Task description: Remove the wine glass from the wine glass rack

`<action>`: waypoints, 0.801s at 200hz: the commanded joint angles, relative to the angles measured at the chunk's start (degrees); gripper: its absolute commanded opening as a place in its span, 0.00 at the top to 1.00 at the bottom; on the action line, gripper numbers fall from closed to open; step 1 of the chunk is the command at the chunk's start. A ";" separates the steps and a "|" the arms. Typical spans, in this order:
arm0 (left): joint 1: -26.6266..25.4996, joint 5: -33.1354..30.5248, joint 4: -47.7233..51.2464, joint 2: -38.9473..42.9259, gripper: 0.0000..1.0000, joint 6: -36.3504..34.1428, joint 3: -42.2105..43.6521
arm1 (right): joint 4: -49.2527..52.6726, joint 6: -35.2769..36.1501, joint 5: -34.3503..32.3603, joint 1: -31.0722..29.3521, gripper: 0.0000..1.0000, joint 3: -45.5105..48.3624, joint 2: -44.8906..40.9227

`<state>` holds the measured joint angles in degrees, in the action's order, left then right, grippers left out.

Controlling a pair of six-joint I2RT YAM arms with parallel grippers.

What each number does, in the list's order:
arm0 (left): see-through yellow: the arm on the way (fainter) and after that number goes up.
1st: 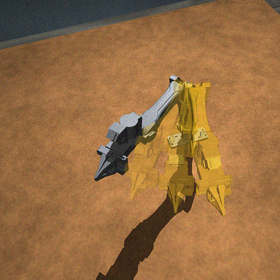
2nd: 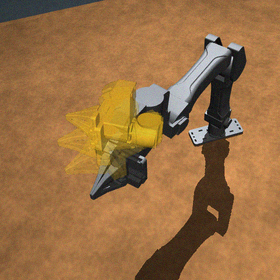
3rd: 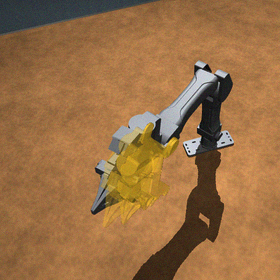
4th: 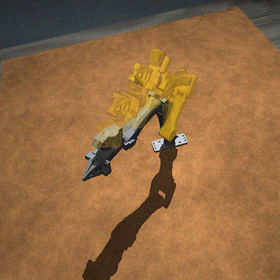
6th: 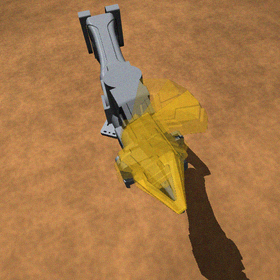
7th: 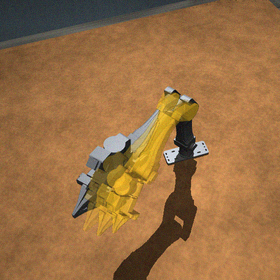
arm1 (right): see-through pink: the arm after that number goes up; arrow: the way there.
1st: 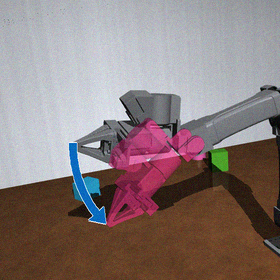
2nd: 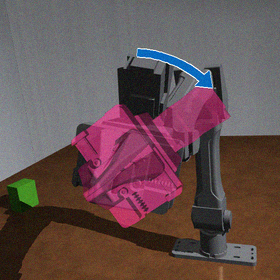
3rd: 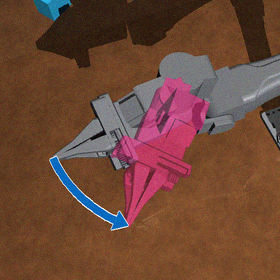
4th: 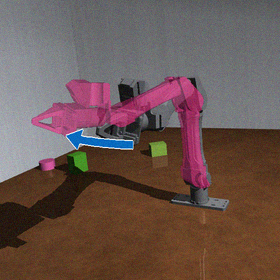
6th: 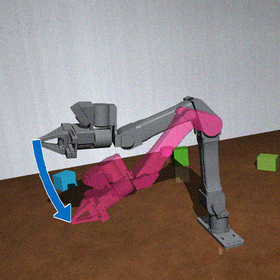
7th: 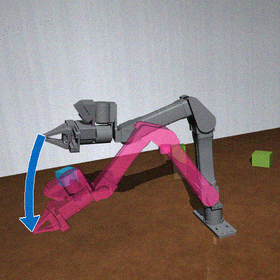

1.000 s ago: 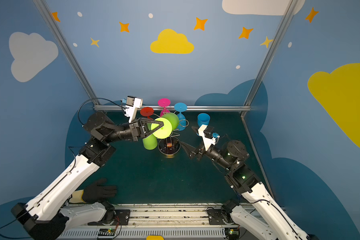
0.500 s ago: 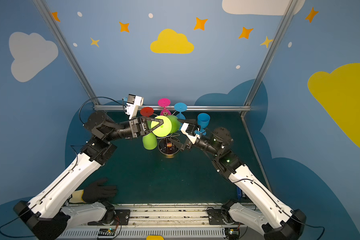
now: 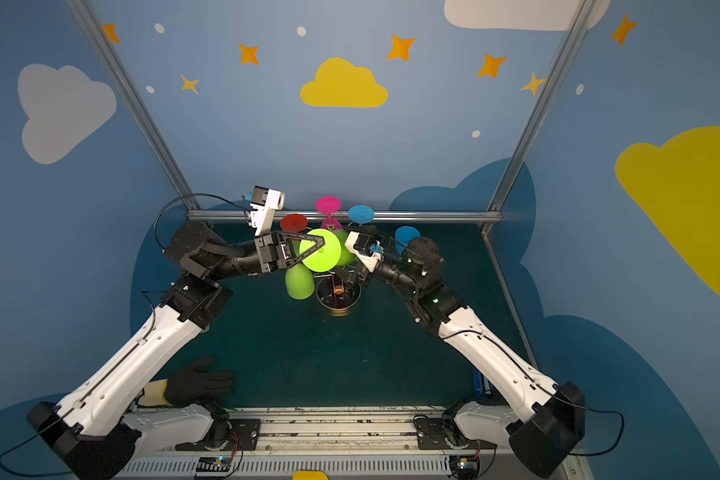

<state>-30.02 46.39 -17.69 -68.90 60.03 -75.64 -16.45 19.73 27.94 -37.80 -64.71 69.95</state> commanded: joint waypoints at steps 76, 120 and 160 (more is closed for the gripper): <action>-0.30 2.55 -9.04 -0.08 0.97 6.62 -0.04 | -2.62 -1.61 -2.41 0.01 0.10 -2.24 2.78; -0.29 3.10 -11.71 -0.99 0.97 9.60 0.14 | -2.71 -1.72 -2.95 -0.09 0.16 -2.62 4.13; -0.29 2.68 -9.78 -1.12 0.92 7.84 0.23 | -2.28 -4.04 -2.83 -0.26 0.36 -2.01 3.66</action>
<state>-29.23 45.36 -24.47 -70.74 67.64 -75.26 -19.53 19.18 27.66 -37.95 -65.98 72.90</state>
